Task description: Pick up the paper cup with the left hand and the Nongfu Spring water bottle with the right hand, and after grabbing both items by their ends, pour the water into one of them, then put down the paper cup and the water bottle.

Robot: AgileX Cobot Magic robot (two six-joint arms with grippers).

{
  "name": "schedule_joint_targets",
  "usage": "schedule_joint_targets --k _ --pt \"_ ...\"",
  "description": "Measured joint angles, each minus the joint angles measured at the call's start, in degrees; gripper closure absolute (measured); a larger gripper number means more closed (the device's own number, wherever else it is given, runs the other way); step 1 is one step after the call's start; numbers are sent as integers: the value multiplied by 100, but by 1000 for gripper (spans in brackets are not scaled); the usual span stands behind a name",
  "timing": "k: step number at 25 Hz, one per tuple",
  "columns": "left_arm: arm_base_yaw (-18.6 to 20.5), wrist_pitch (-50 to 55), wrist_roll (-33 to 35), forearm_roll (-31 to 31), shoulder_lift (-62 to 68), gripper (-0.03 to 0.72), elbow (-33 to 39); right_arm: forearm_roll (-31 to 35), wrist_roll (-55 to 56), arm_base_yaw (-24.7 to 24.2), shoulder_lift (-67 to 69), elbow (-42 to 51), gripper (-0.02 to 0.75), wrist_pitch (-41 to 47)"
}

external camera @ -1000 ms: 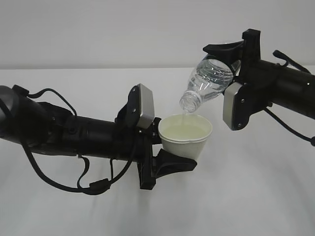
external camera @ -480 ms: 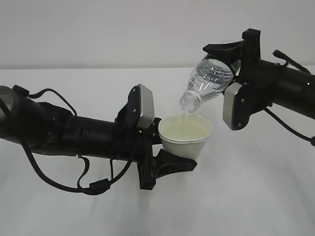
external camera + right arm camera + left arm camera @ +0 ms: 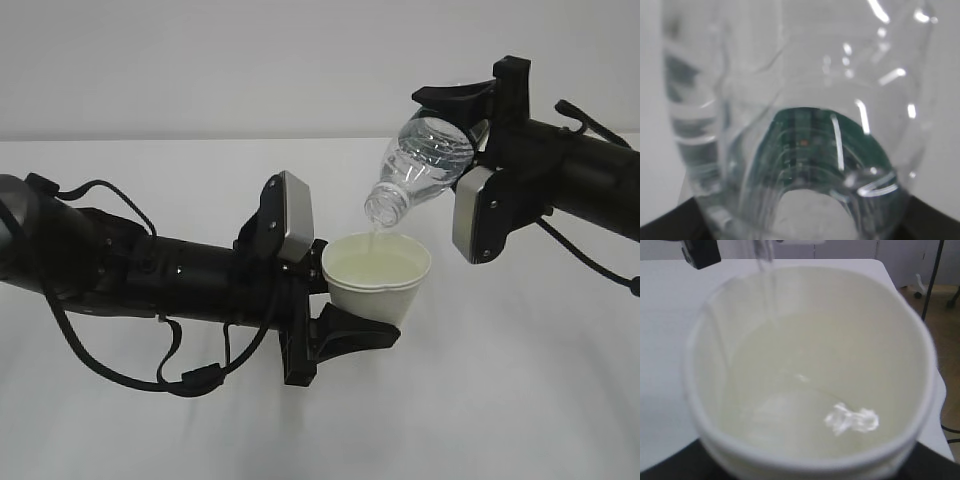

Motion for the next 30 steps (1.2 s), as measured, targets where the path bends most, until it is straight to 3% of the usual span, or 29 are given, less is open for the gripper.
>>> schedule_joint_targets --k 13,30 --pt "0 0 0 -138 0 267 0 25 376 0 0 114 291 -13" --pt "0 9 67 -244 0 268 0 305 1892 0 0 130 291 -120"
